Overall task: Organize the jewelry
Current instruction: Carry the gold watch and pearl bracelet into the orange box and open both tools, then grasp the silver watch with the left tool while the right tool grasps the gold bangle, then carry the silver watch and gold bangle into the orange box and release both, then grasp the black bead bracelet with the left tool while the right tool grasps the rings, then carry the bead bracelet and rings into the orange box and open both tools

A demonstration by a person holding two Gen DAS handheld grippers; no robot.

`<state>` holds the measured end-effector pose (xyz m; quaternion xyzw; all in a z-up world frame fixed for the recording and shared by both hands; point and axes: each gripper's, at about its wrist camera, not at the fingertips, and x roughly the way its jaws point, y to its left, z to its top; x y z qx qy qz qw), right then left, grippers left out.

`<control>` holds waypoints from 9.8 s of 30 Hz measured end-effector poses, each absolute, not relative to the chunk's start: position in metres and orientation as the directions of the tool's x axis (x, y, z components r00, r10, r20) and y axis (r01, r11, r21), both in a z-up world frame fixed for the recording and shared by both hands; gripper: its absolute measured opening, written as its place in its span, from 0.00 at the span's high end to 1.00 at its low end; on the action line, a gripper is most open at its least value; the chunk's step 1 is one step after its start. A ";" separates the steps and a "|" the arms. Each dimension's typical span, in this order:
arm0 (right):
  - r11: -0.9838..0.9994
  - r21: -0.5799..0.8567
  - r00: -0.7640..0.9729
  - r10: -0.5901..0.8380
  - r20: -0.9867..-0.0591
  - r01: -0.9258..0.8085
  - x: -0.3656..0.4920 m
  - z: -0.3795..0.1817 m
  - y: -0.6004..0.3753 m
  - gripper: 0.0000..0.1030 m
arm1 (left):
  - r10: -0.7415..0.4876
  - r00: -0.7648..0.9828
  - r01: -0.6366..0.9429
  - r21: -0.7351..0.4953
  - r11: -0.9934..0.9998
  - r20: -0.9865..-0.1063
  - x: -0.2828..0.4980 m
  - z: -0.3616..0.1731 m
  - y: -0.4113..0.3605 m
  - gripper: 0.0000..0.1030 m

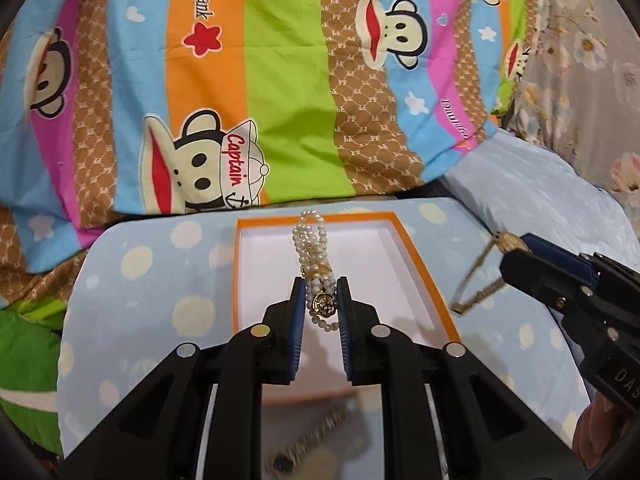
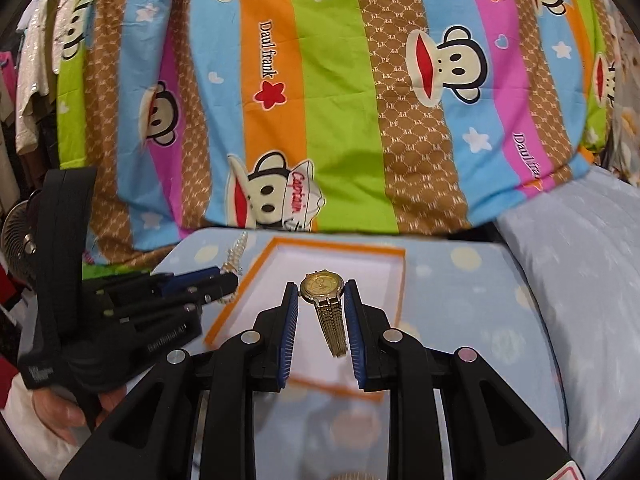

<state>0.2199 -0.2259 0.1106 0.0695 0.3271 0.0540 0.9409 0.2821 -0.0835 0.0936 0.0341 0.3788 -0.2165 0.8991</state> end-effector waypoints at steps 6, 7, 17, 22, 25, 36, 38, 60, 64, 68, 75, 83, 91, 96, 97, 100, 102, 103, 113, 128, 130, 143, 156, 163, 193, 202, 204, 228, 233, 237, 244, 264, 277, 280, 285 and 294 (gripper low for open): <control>0.982 0.188 0.710 0.131 -0.691 0.002 0.308 0.069 -0.237 0.78 | -0.324 0.576 0.365 -0.119 0.924 -0.750 0.353 0.047 -0.098 0.85; 0.982 0.186 0.702 0.123 -0.702 0.014 0.316 0.061 -0.238 0.78 | -0.318 0.567 0.356 -0.122 0.927 -0.760 0.359 0.040 -0.098 0.85; 0.981 0.182 0.640 0.097 -0.763 0.068 0.338 0.015 -0.252 0.63 | -0.285 0.564 0.313 -0.119 0.942 -0.775 0.377 0.020 -0.096 0.45; 0.980 0.184 0.725 0.071 -0.685 0.077 0.288 0.053 -0.263 0.51 | -0.317 0.614 0.315 -0.144 0.938 -0.723 0.350 0.050 -0.069 0.33; 0.978 0.192 0.758 0.062 -0.649 0.085 0.240 0.070 -0.268 0.44 | -0.304 0.653 0.303 -0.128 0.944 -0.693 0.318 0.068 -0.045 0.28; 0.971 0.172 0.722 -0.003 -0.691 0.168 0.086 0.043 -0.260 0.42 | -0.245 0.631 0.225 -0.129 0.966 -0.736 0.199 0.046 0.025 0.26; 0.968 0.179 0.711 0.001 -0.704 0.176 0.071 0.036 -0.257 0.42 | -0.230 0.625 0.212 -0.122 0.970 -0.746 0.181 0.037 0.031 0.26; 0.955 0.137 0.634 -0.064 -0.771 0.263 0.072 -0.008 -0.210 0.28 | -0.251 0.570 0.218 -0.150 0.964 -0.782 0.089 0.003 0.016 0.12; 0.948 0.132 0.617 -0.080 -0.783 0.290 0.080 -0.014 -0.211 0.28 | -0.242 0.564 0.221 -0.138 0.965 -0.789 0.086 -0.001 0.015 0.12; 0.943 0.132 0.613 -0.088 -0.785 0.304 0.084 -0.015 -0.212 0.30 | -0.252 0.553 0.242 -0.136 0.961 -0.794 0.084 -0.004 0.010 0.12; 0.949 0.115 0.617 -0.097 -0.781 0.294 0.084 -0.016 -0.211 0.45 | -0.264 0.540 0.284 -0.122 0.951 -0.799 0.080 -0.008 -0.004 0.10; 0.946 0.145 0.635 -0.076 -0.769 0.289 0.080 -0.013 -0.214 0.46 | -0.262 0.541 0.282 -0.121 0.952 -0.799 0.082 -0.009 -0.006 0.10; 0.950 0.156 0.670 -0.070 -0.739 0.271 0.067 -0.003 -0.217 0.46 | -0.254 0.585 0.237 -0.138 0.962 -0.770 0.106 0.010 0.007 0.10; 0.950 0.169 0.678 -0.057 -0.733 0.262 0.064 -0.001 -0.219 0.46 | -0.240 0.605 0.229 -0.122 0.966 -0.759 0.131 0.015 0.005 0.10; 0.951 0.171 0.679 -0.054 -0.732 0.259 0.064 -0.001 -0.219 0.46 | -0.237 0.606 0.235 -0.114 0.965 -0.760 0.139 0.014 0.002 0.10; 0.954 0.168 0.684 -0.050 -0.728 0.249 0.064 -0.001 -0.218 0.46 | -0.238 0.591 0.235 -0.118 0.965 -0.771 0.159 0.006 -0.002 0.10; 0.956 0.162 0.683 -0.050 -0.729 0.243 0.064 -0.002 -0.216 0.46 | -0.250 0.567 0.238 -0.134 0.962 -0.785 0.173 -0.001 -0.005 0.11; 0.957 0.162 0.682 -0.048 -0.730 0.241 0.064 -0.003 -0.216 0.46 | -0.258 0.557 0.246 -0.140 0.959 -0.790 0.178 -0.004 -0.007 0.15; 0.953 0.181 0.682 -0.034 -0.731 0.241 0.064 -0.003 -0.220 0.46 | -0.269 0.551 0.357 -0.068 0.932 -0.790 0.188 -0.011 -0.036 0.58; 0.958 0.195 0.695 -0.007 -0.719 0.211 0.065 0.006 -0.218 0.46 | -0.354 0.528 0.378 -0.159 0.912 -0.772 0.164 0.006 -0.039 0.78; 0.958 0.205 0.699 0.007 -0.715 0.200 0.066 0.009 -0.218 0.46 | -0.366 0.531 0.386 -0.166 0.907 -0.765 0.160 0.014 -0.039 0.78; 0.972 0.220 0.756 0.083 -0.649 0.082 0.114 0.059 -0.219 0.46 | -0.420 0.609 0.442 -0.152 0.884 -0.673 0.185 0.092 -0.051 0.85; 0.973 0.228 0.743 0.119 -0.659 0.046 0.237 0.053 -0.224 0.46 | -0.367 0.694 0.393 -0.101 0.914 -0.619 0.285 0.104 -0.081 1.00; 0.979 0.201 0.673 0.119 -0.730 0.045 0.271 0.011 -0.220 0.45 | -0.336 0.649 0.353 -0.121 0.928 -0.683 0.312 0.069 -0.078 0.99; 0.950 0.249 0.712 0.042 -0.701 0.190 0.046 0.016 -0.239 0.36 | -0.300 0.569 0.289 -0.155 0.945 -0.765 0.132 0.019 0.024 0.43; 0.972 0.194 0.693 0.052 -0.719 0.129 0.033 0.007 -0.205 0.36 | -0.281 0.529 0.326 -0.113 0.938 -0.801 0.102 -0.005 0.015 0.46; 0.973 0.199 0.689 0.063 -0.722 0.120 0.032 0.005 -0.201 0.36 | -0.281 0.528 0.332 -0.110 0.937 -0.801 0.101 -0.005 0.012 0.46; 0.974 0.214 0.650 0.114 -0.751 0.077 0.048 -0.007 -0.188 0.61 | -0.392 0.517 0.401 -0.189 0.896 -0.761 0.094 0.015 -0.004 0.94; 0.976 0.209 0.648 0.123 -0.751 0.056 0.054 -0.006 -0.181 0.64 | -0.445 0.521 0.419 -0.236 0.877 -0.728 0.091 0.037 -0.004 0.94; 0.979 0.197 0.641 0.122 -0.757 0.047 0.064 -0.009 -0.176 0.64 | -0.467 0.522 0.432 -0.251 0.867 -0.714 0.090 0.045 -0.007 0.93; 0.984 0.169 0.623 0.101 -0.776 0.051 0.075 -0.017 -0.174 0.79 | -0.454 0.507 0.415 -0.254 0.874 -0.732 0.093 0.036 -0.007 0.93; 0.980 0.197 0.639 0.133 -0.758 0.029 0.077 -0.009 -0.171 0.98 | -0.452 0.511 0.425 -0.242 0.872 -0.731 0.089 0.034 -0.009 0.93; 0.984 0.177 0.621 0.140 -0.772 -0.001 0.079 -0.016 -0.161 0.72 | -0.454 0.508 0.428 -0.243 0.871 -0.732 0.088 0.034 -0.008 0.93; 0.987 0.161 0.623 0.128 -0.772 -0.004 0.080 -0.016 -0.158 0.73 | -0.453 0.508 0.427 -0.242 0.871 -0.733 0.088 0.034 -0.008 0.93; 0.987 0.159 0.630 0.124 -0.767 -0.002 0.079 -0.015 -0.159 0.80 | -0.453 0.508 0.428 -0.242 0.871 -0.733 0.087 0.034 -0.008 0.93; 0.975 0.216 0.665 0.196 -0.721 -0.052 0.066 0.007 -0.154 0.80 | -0.458 0.507 0.433 -0.244 0.868 -0.731 0.086 0.036 -0.008 0.93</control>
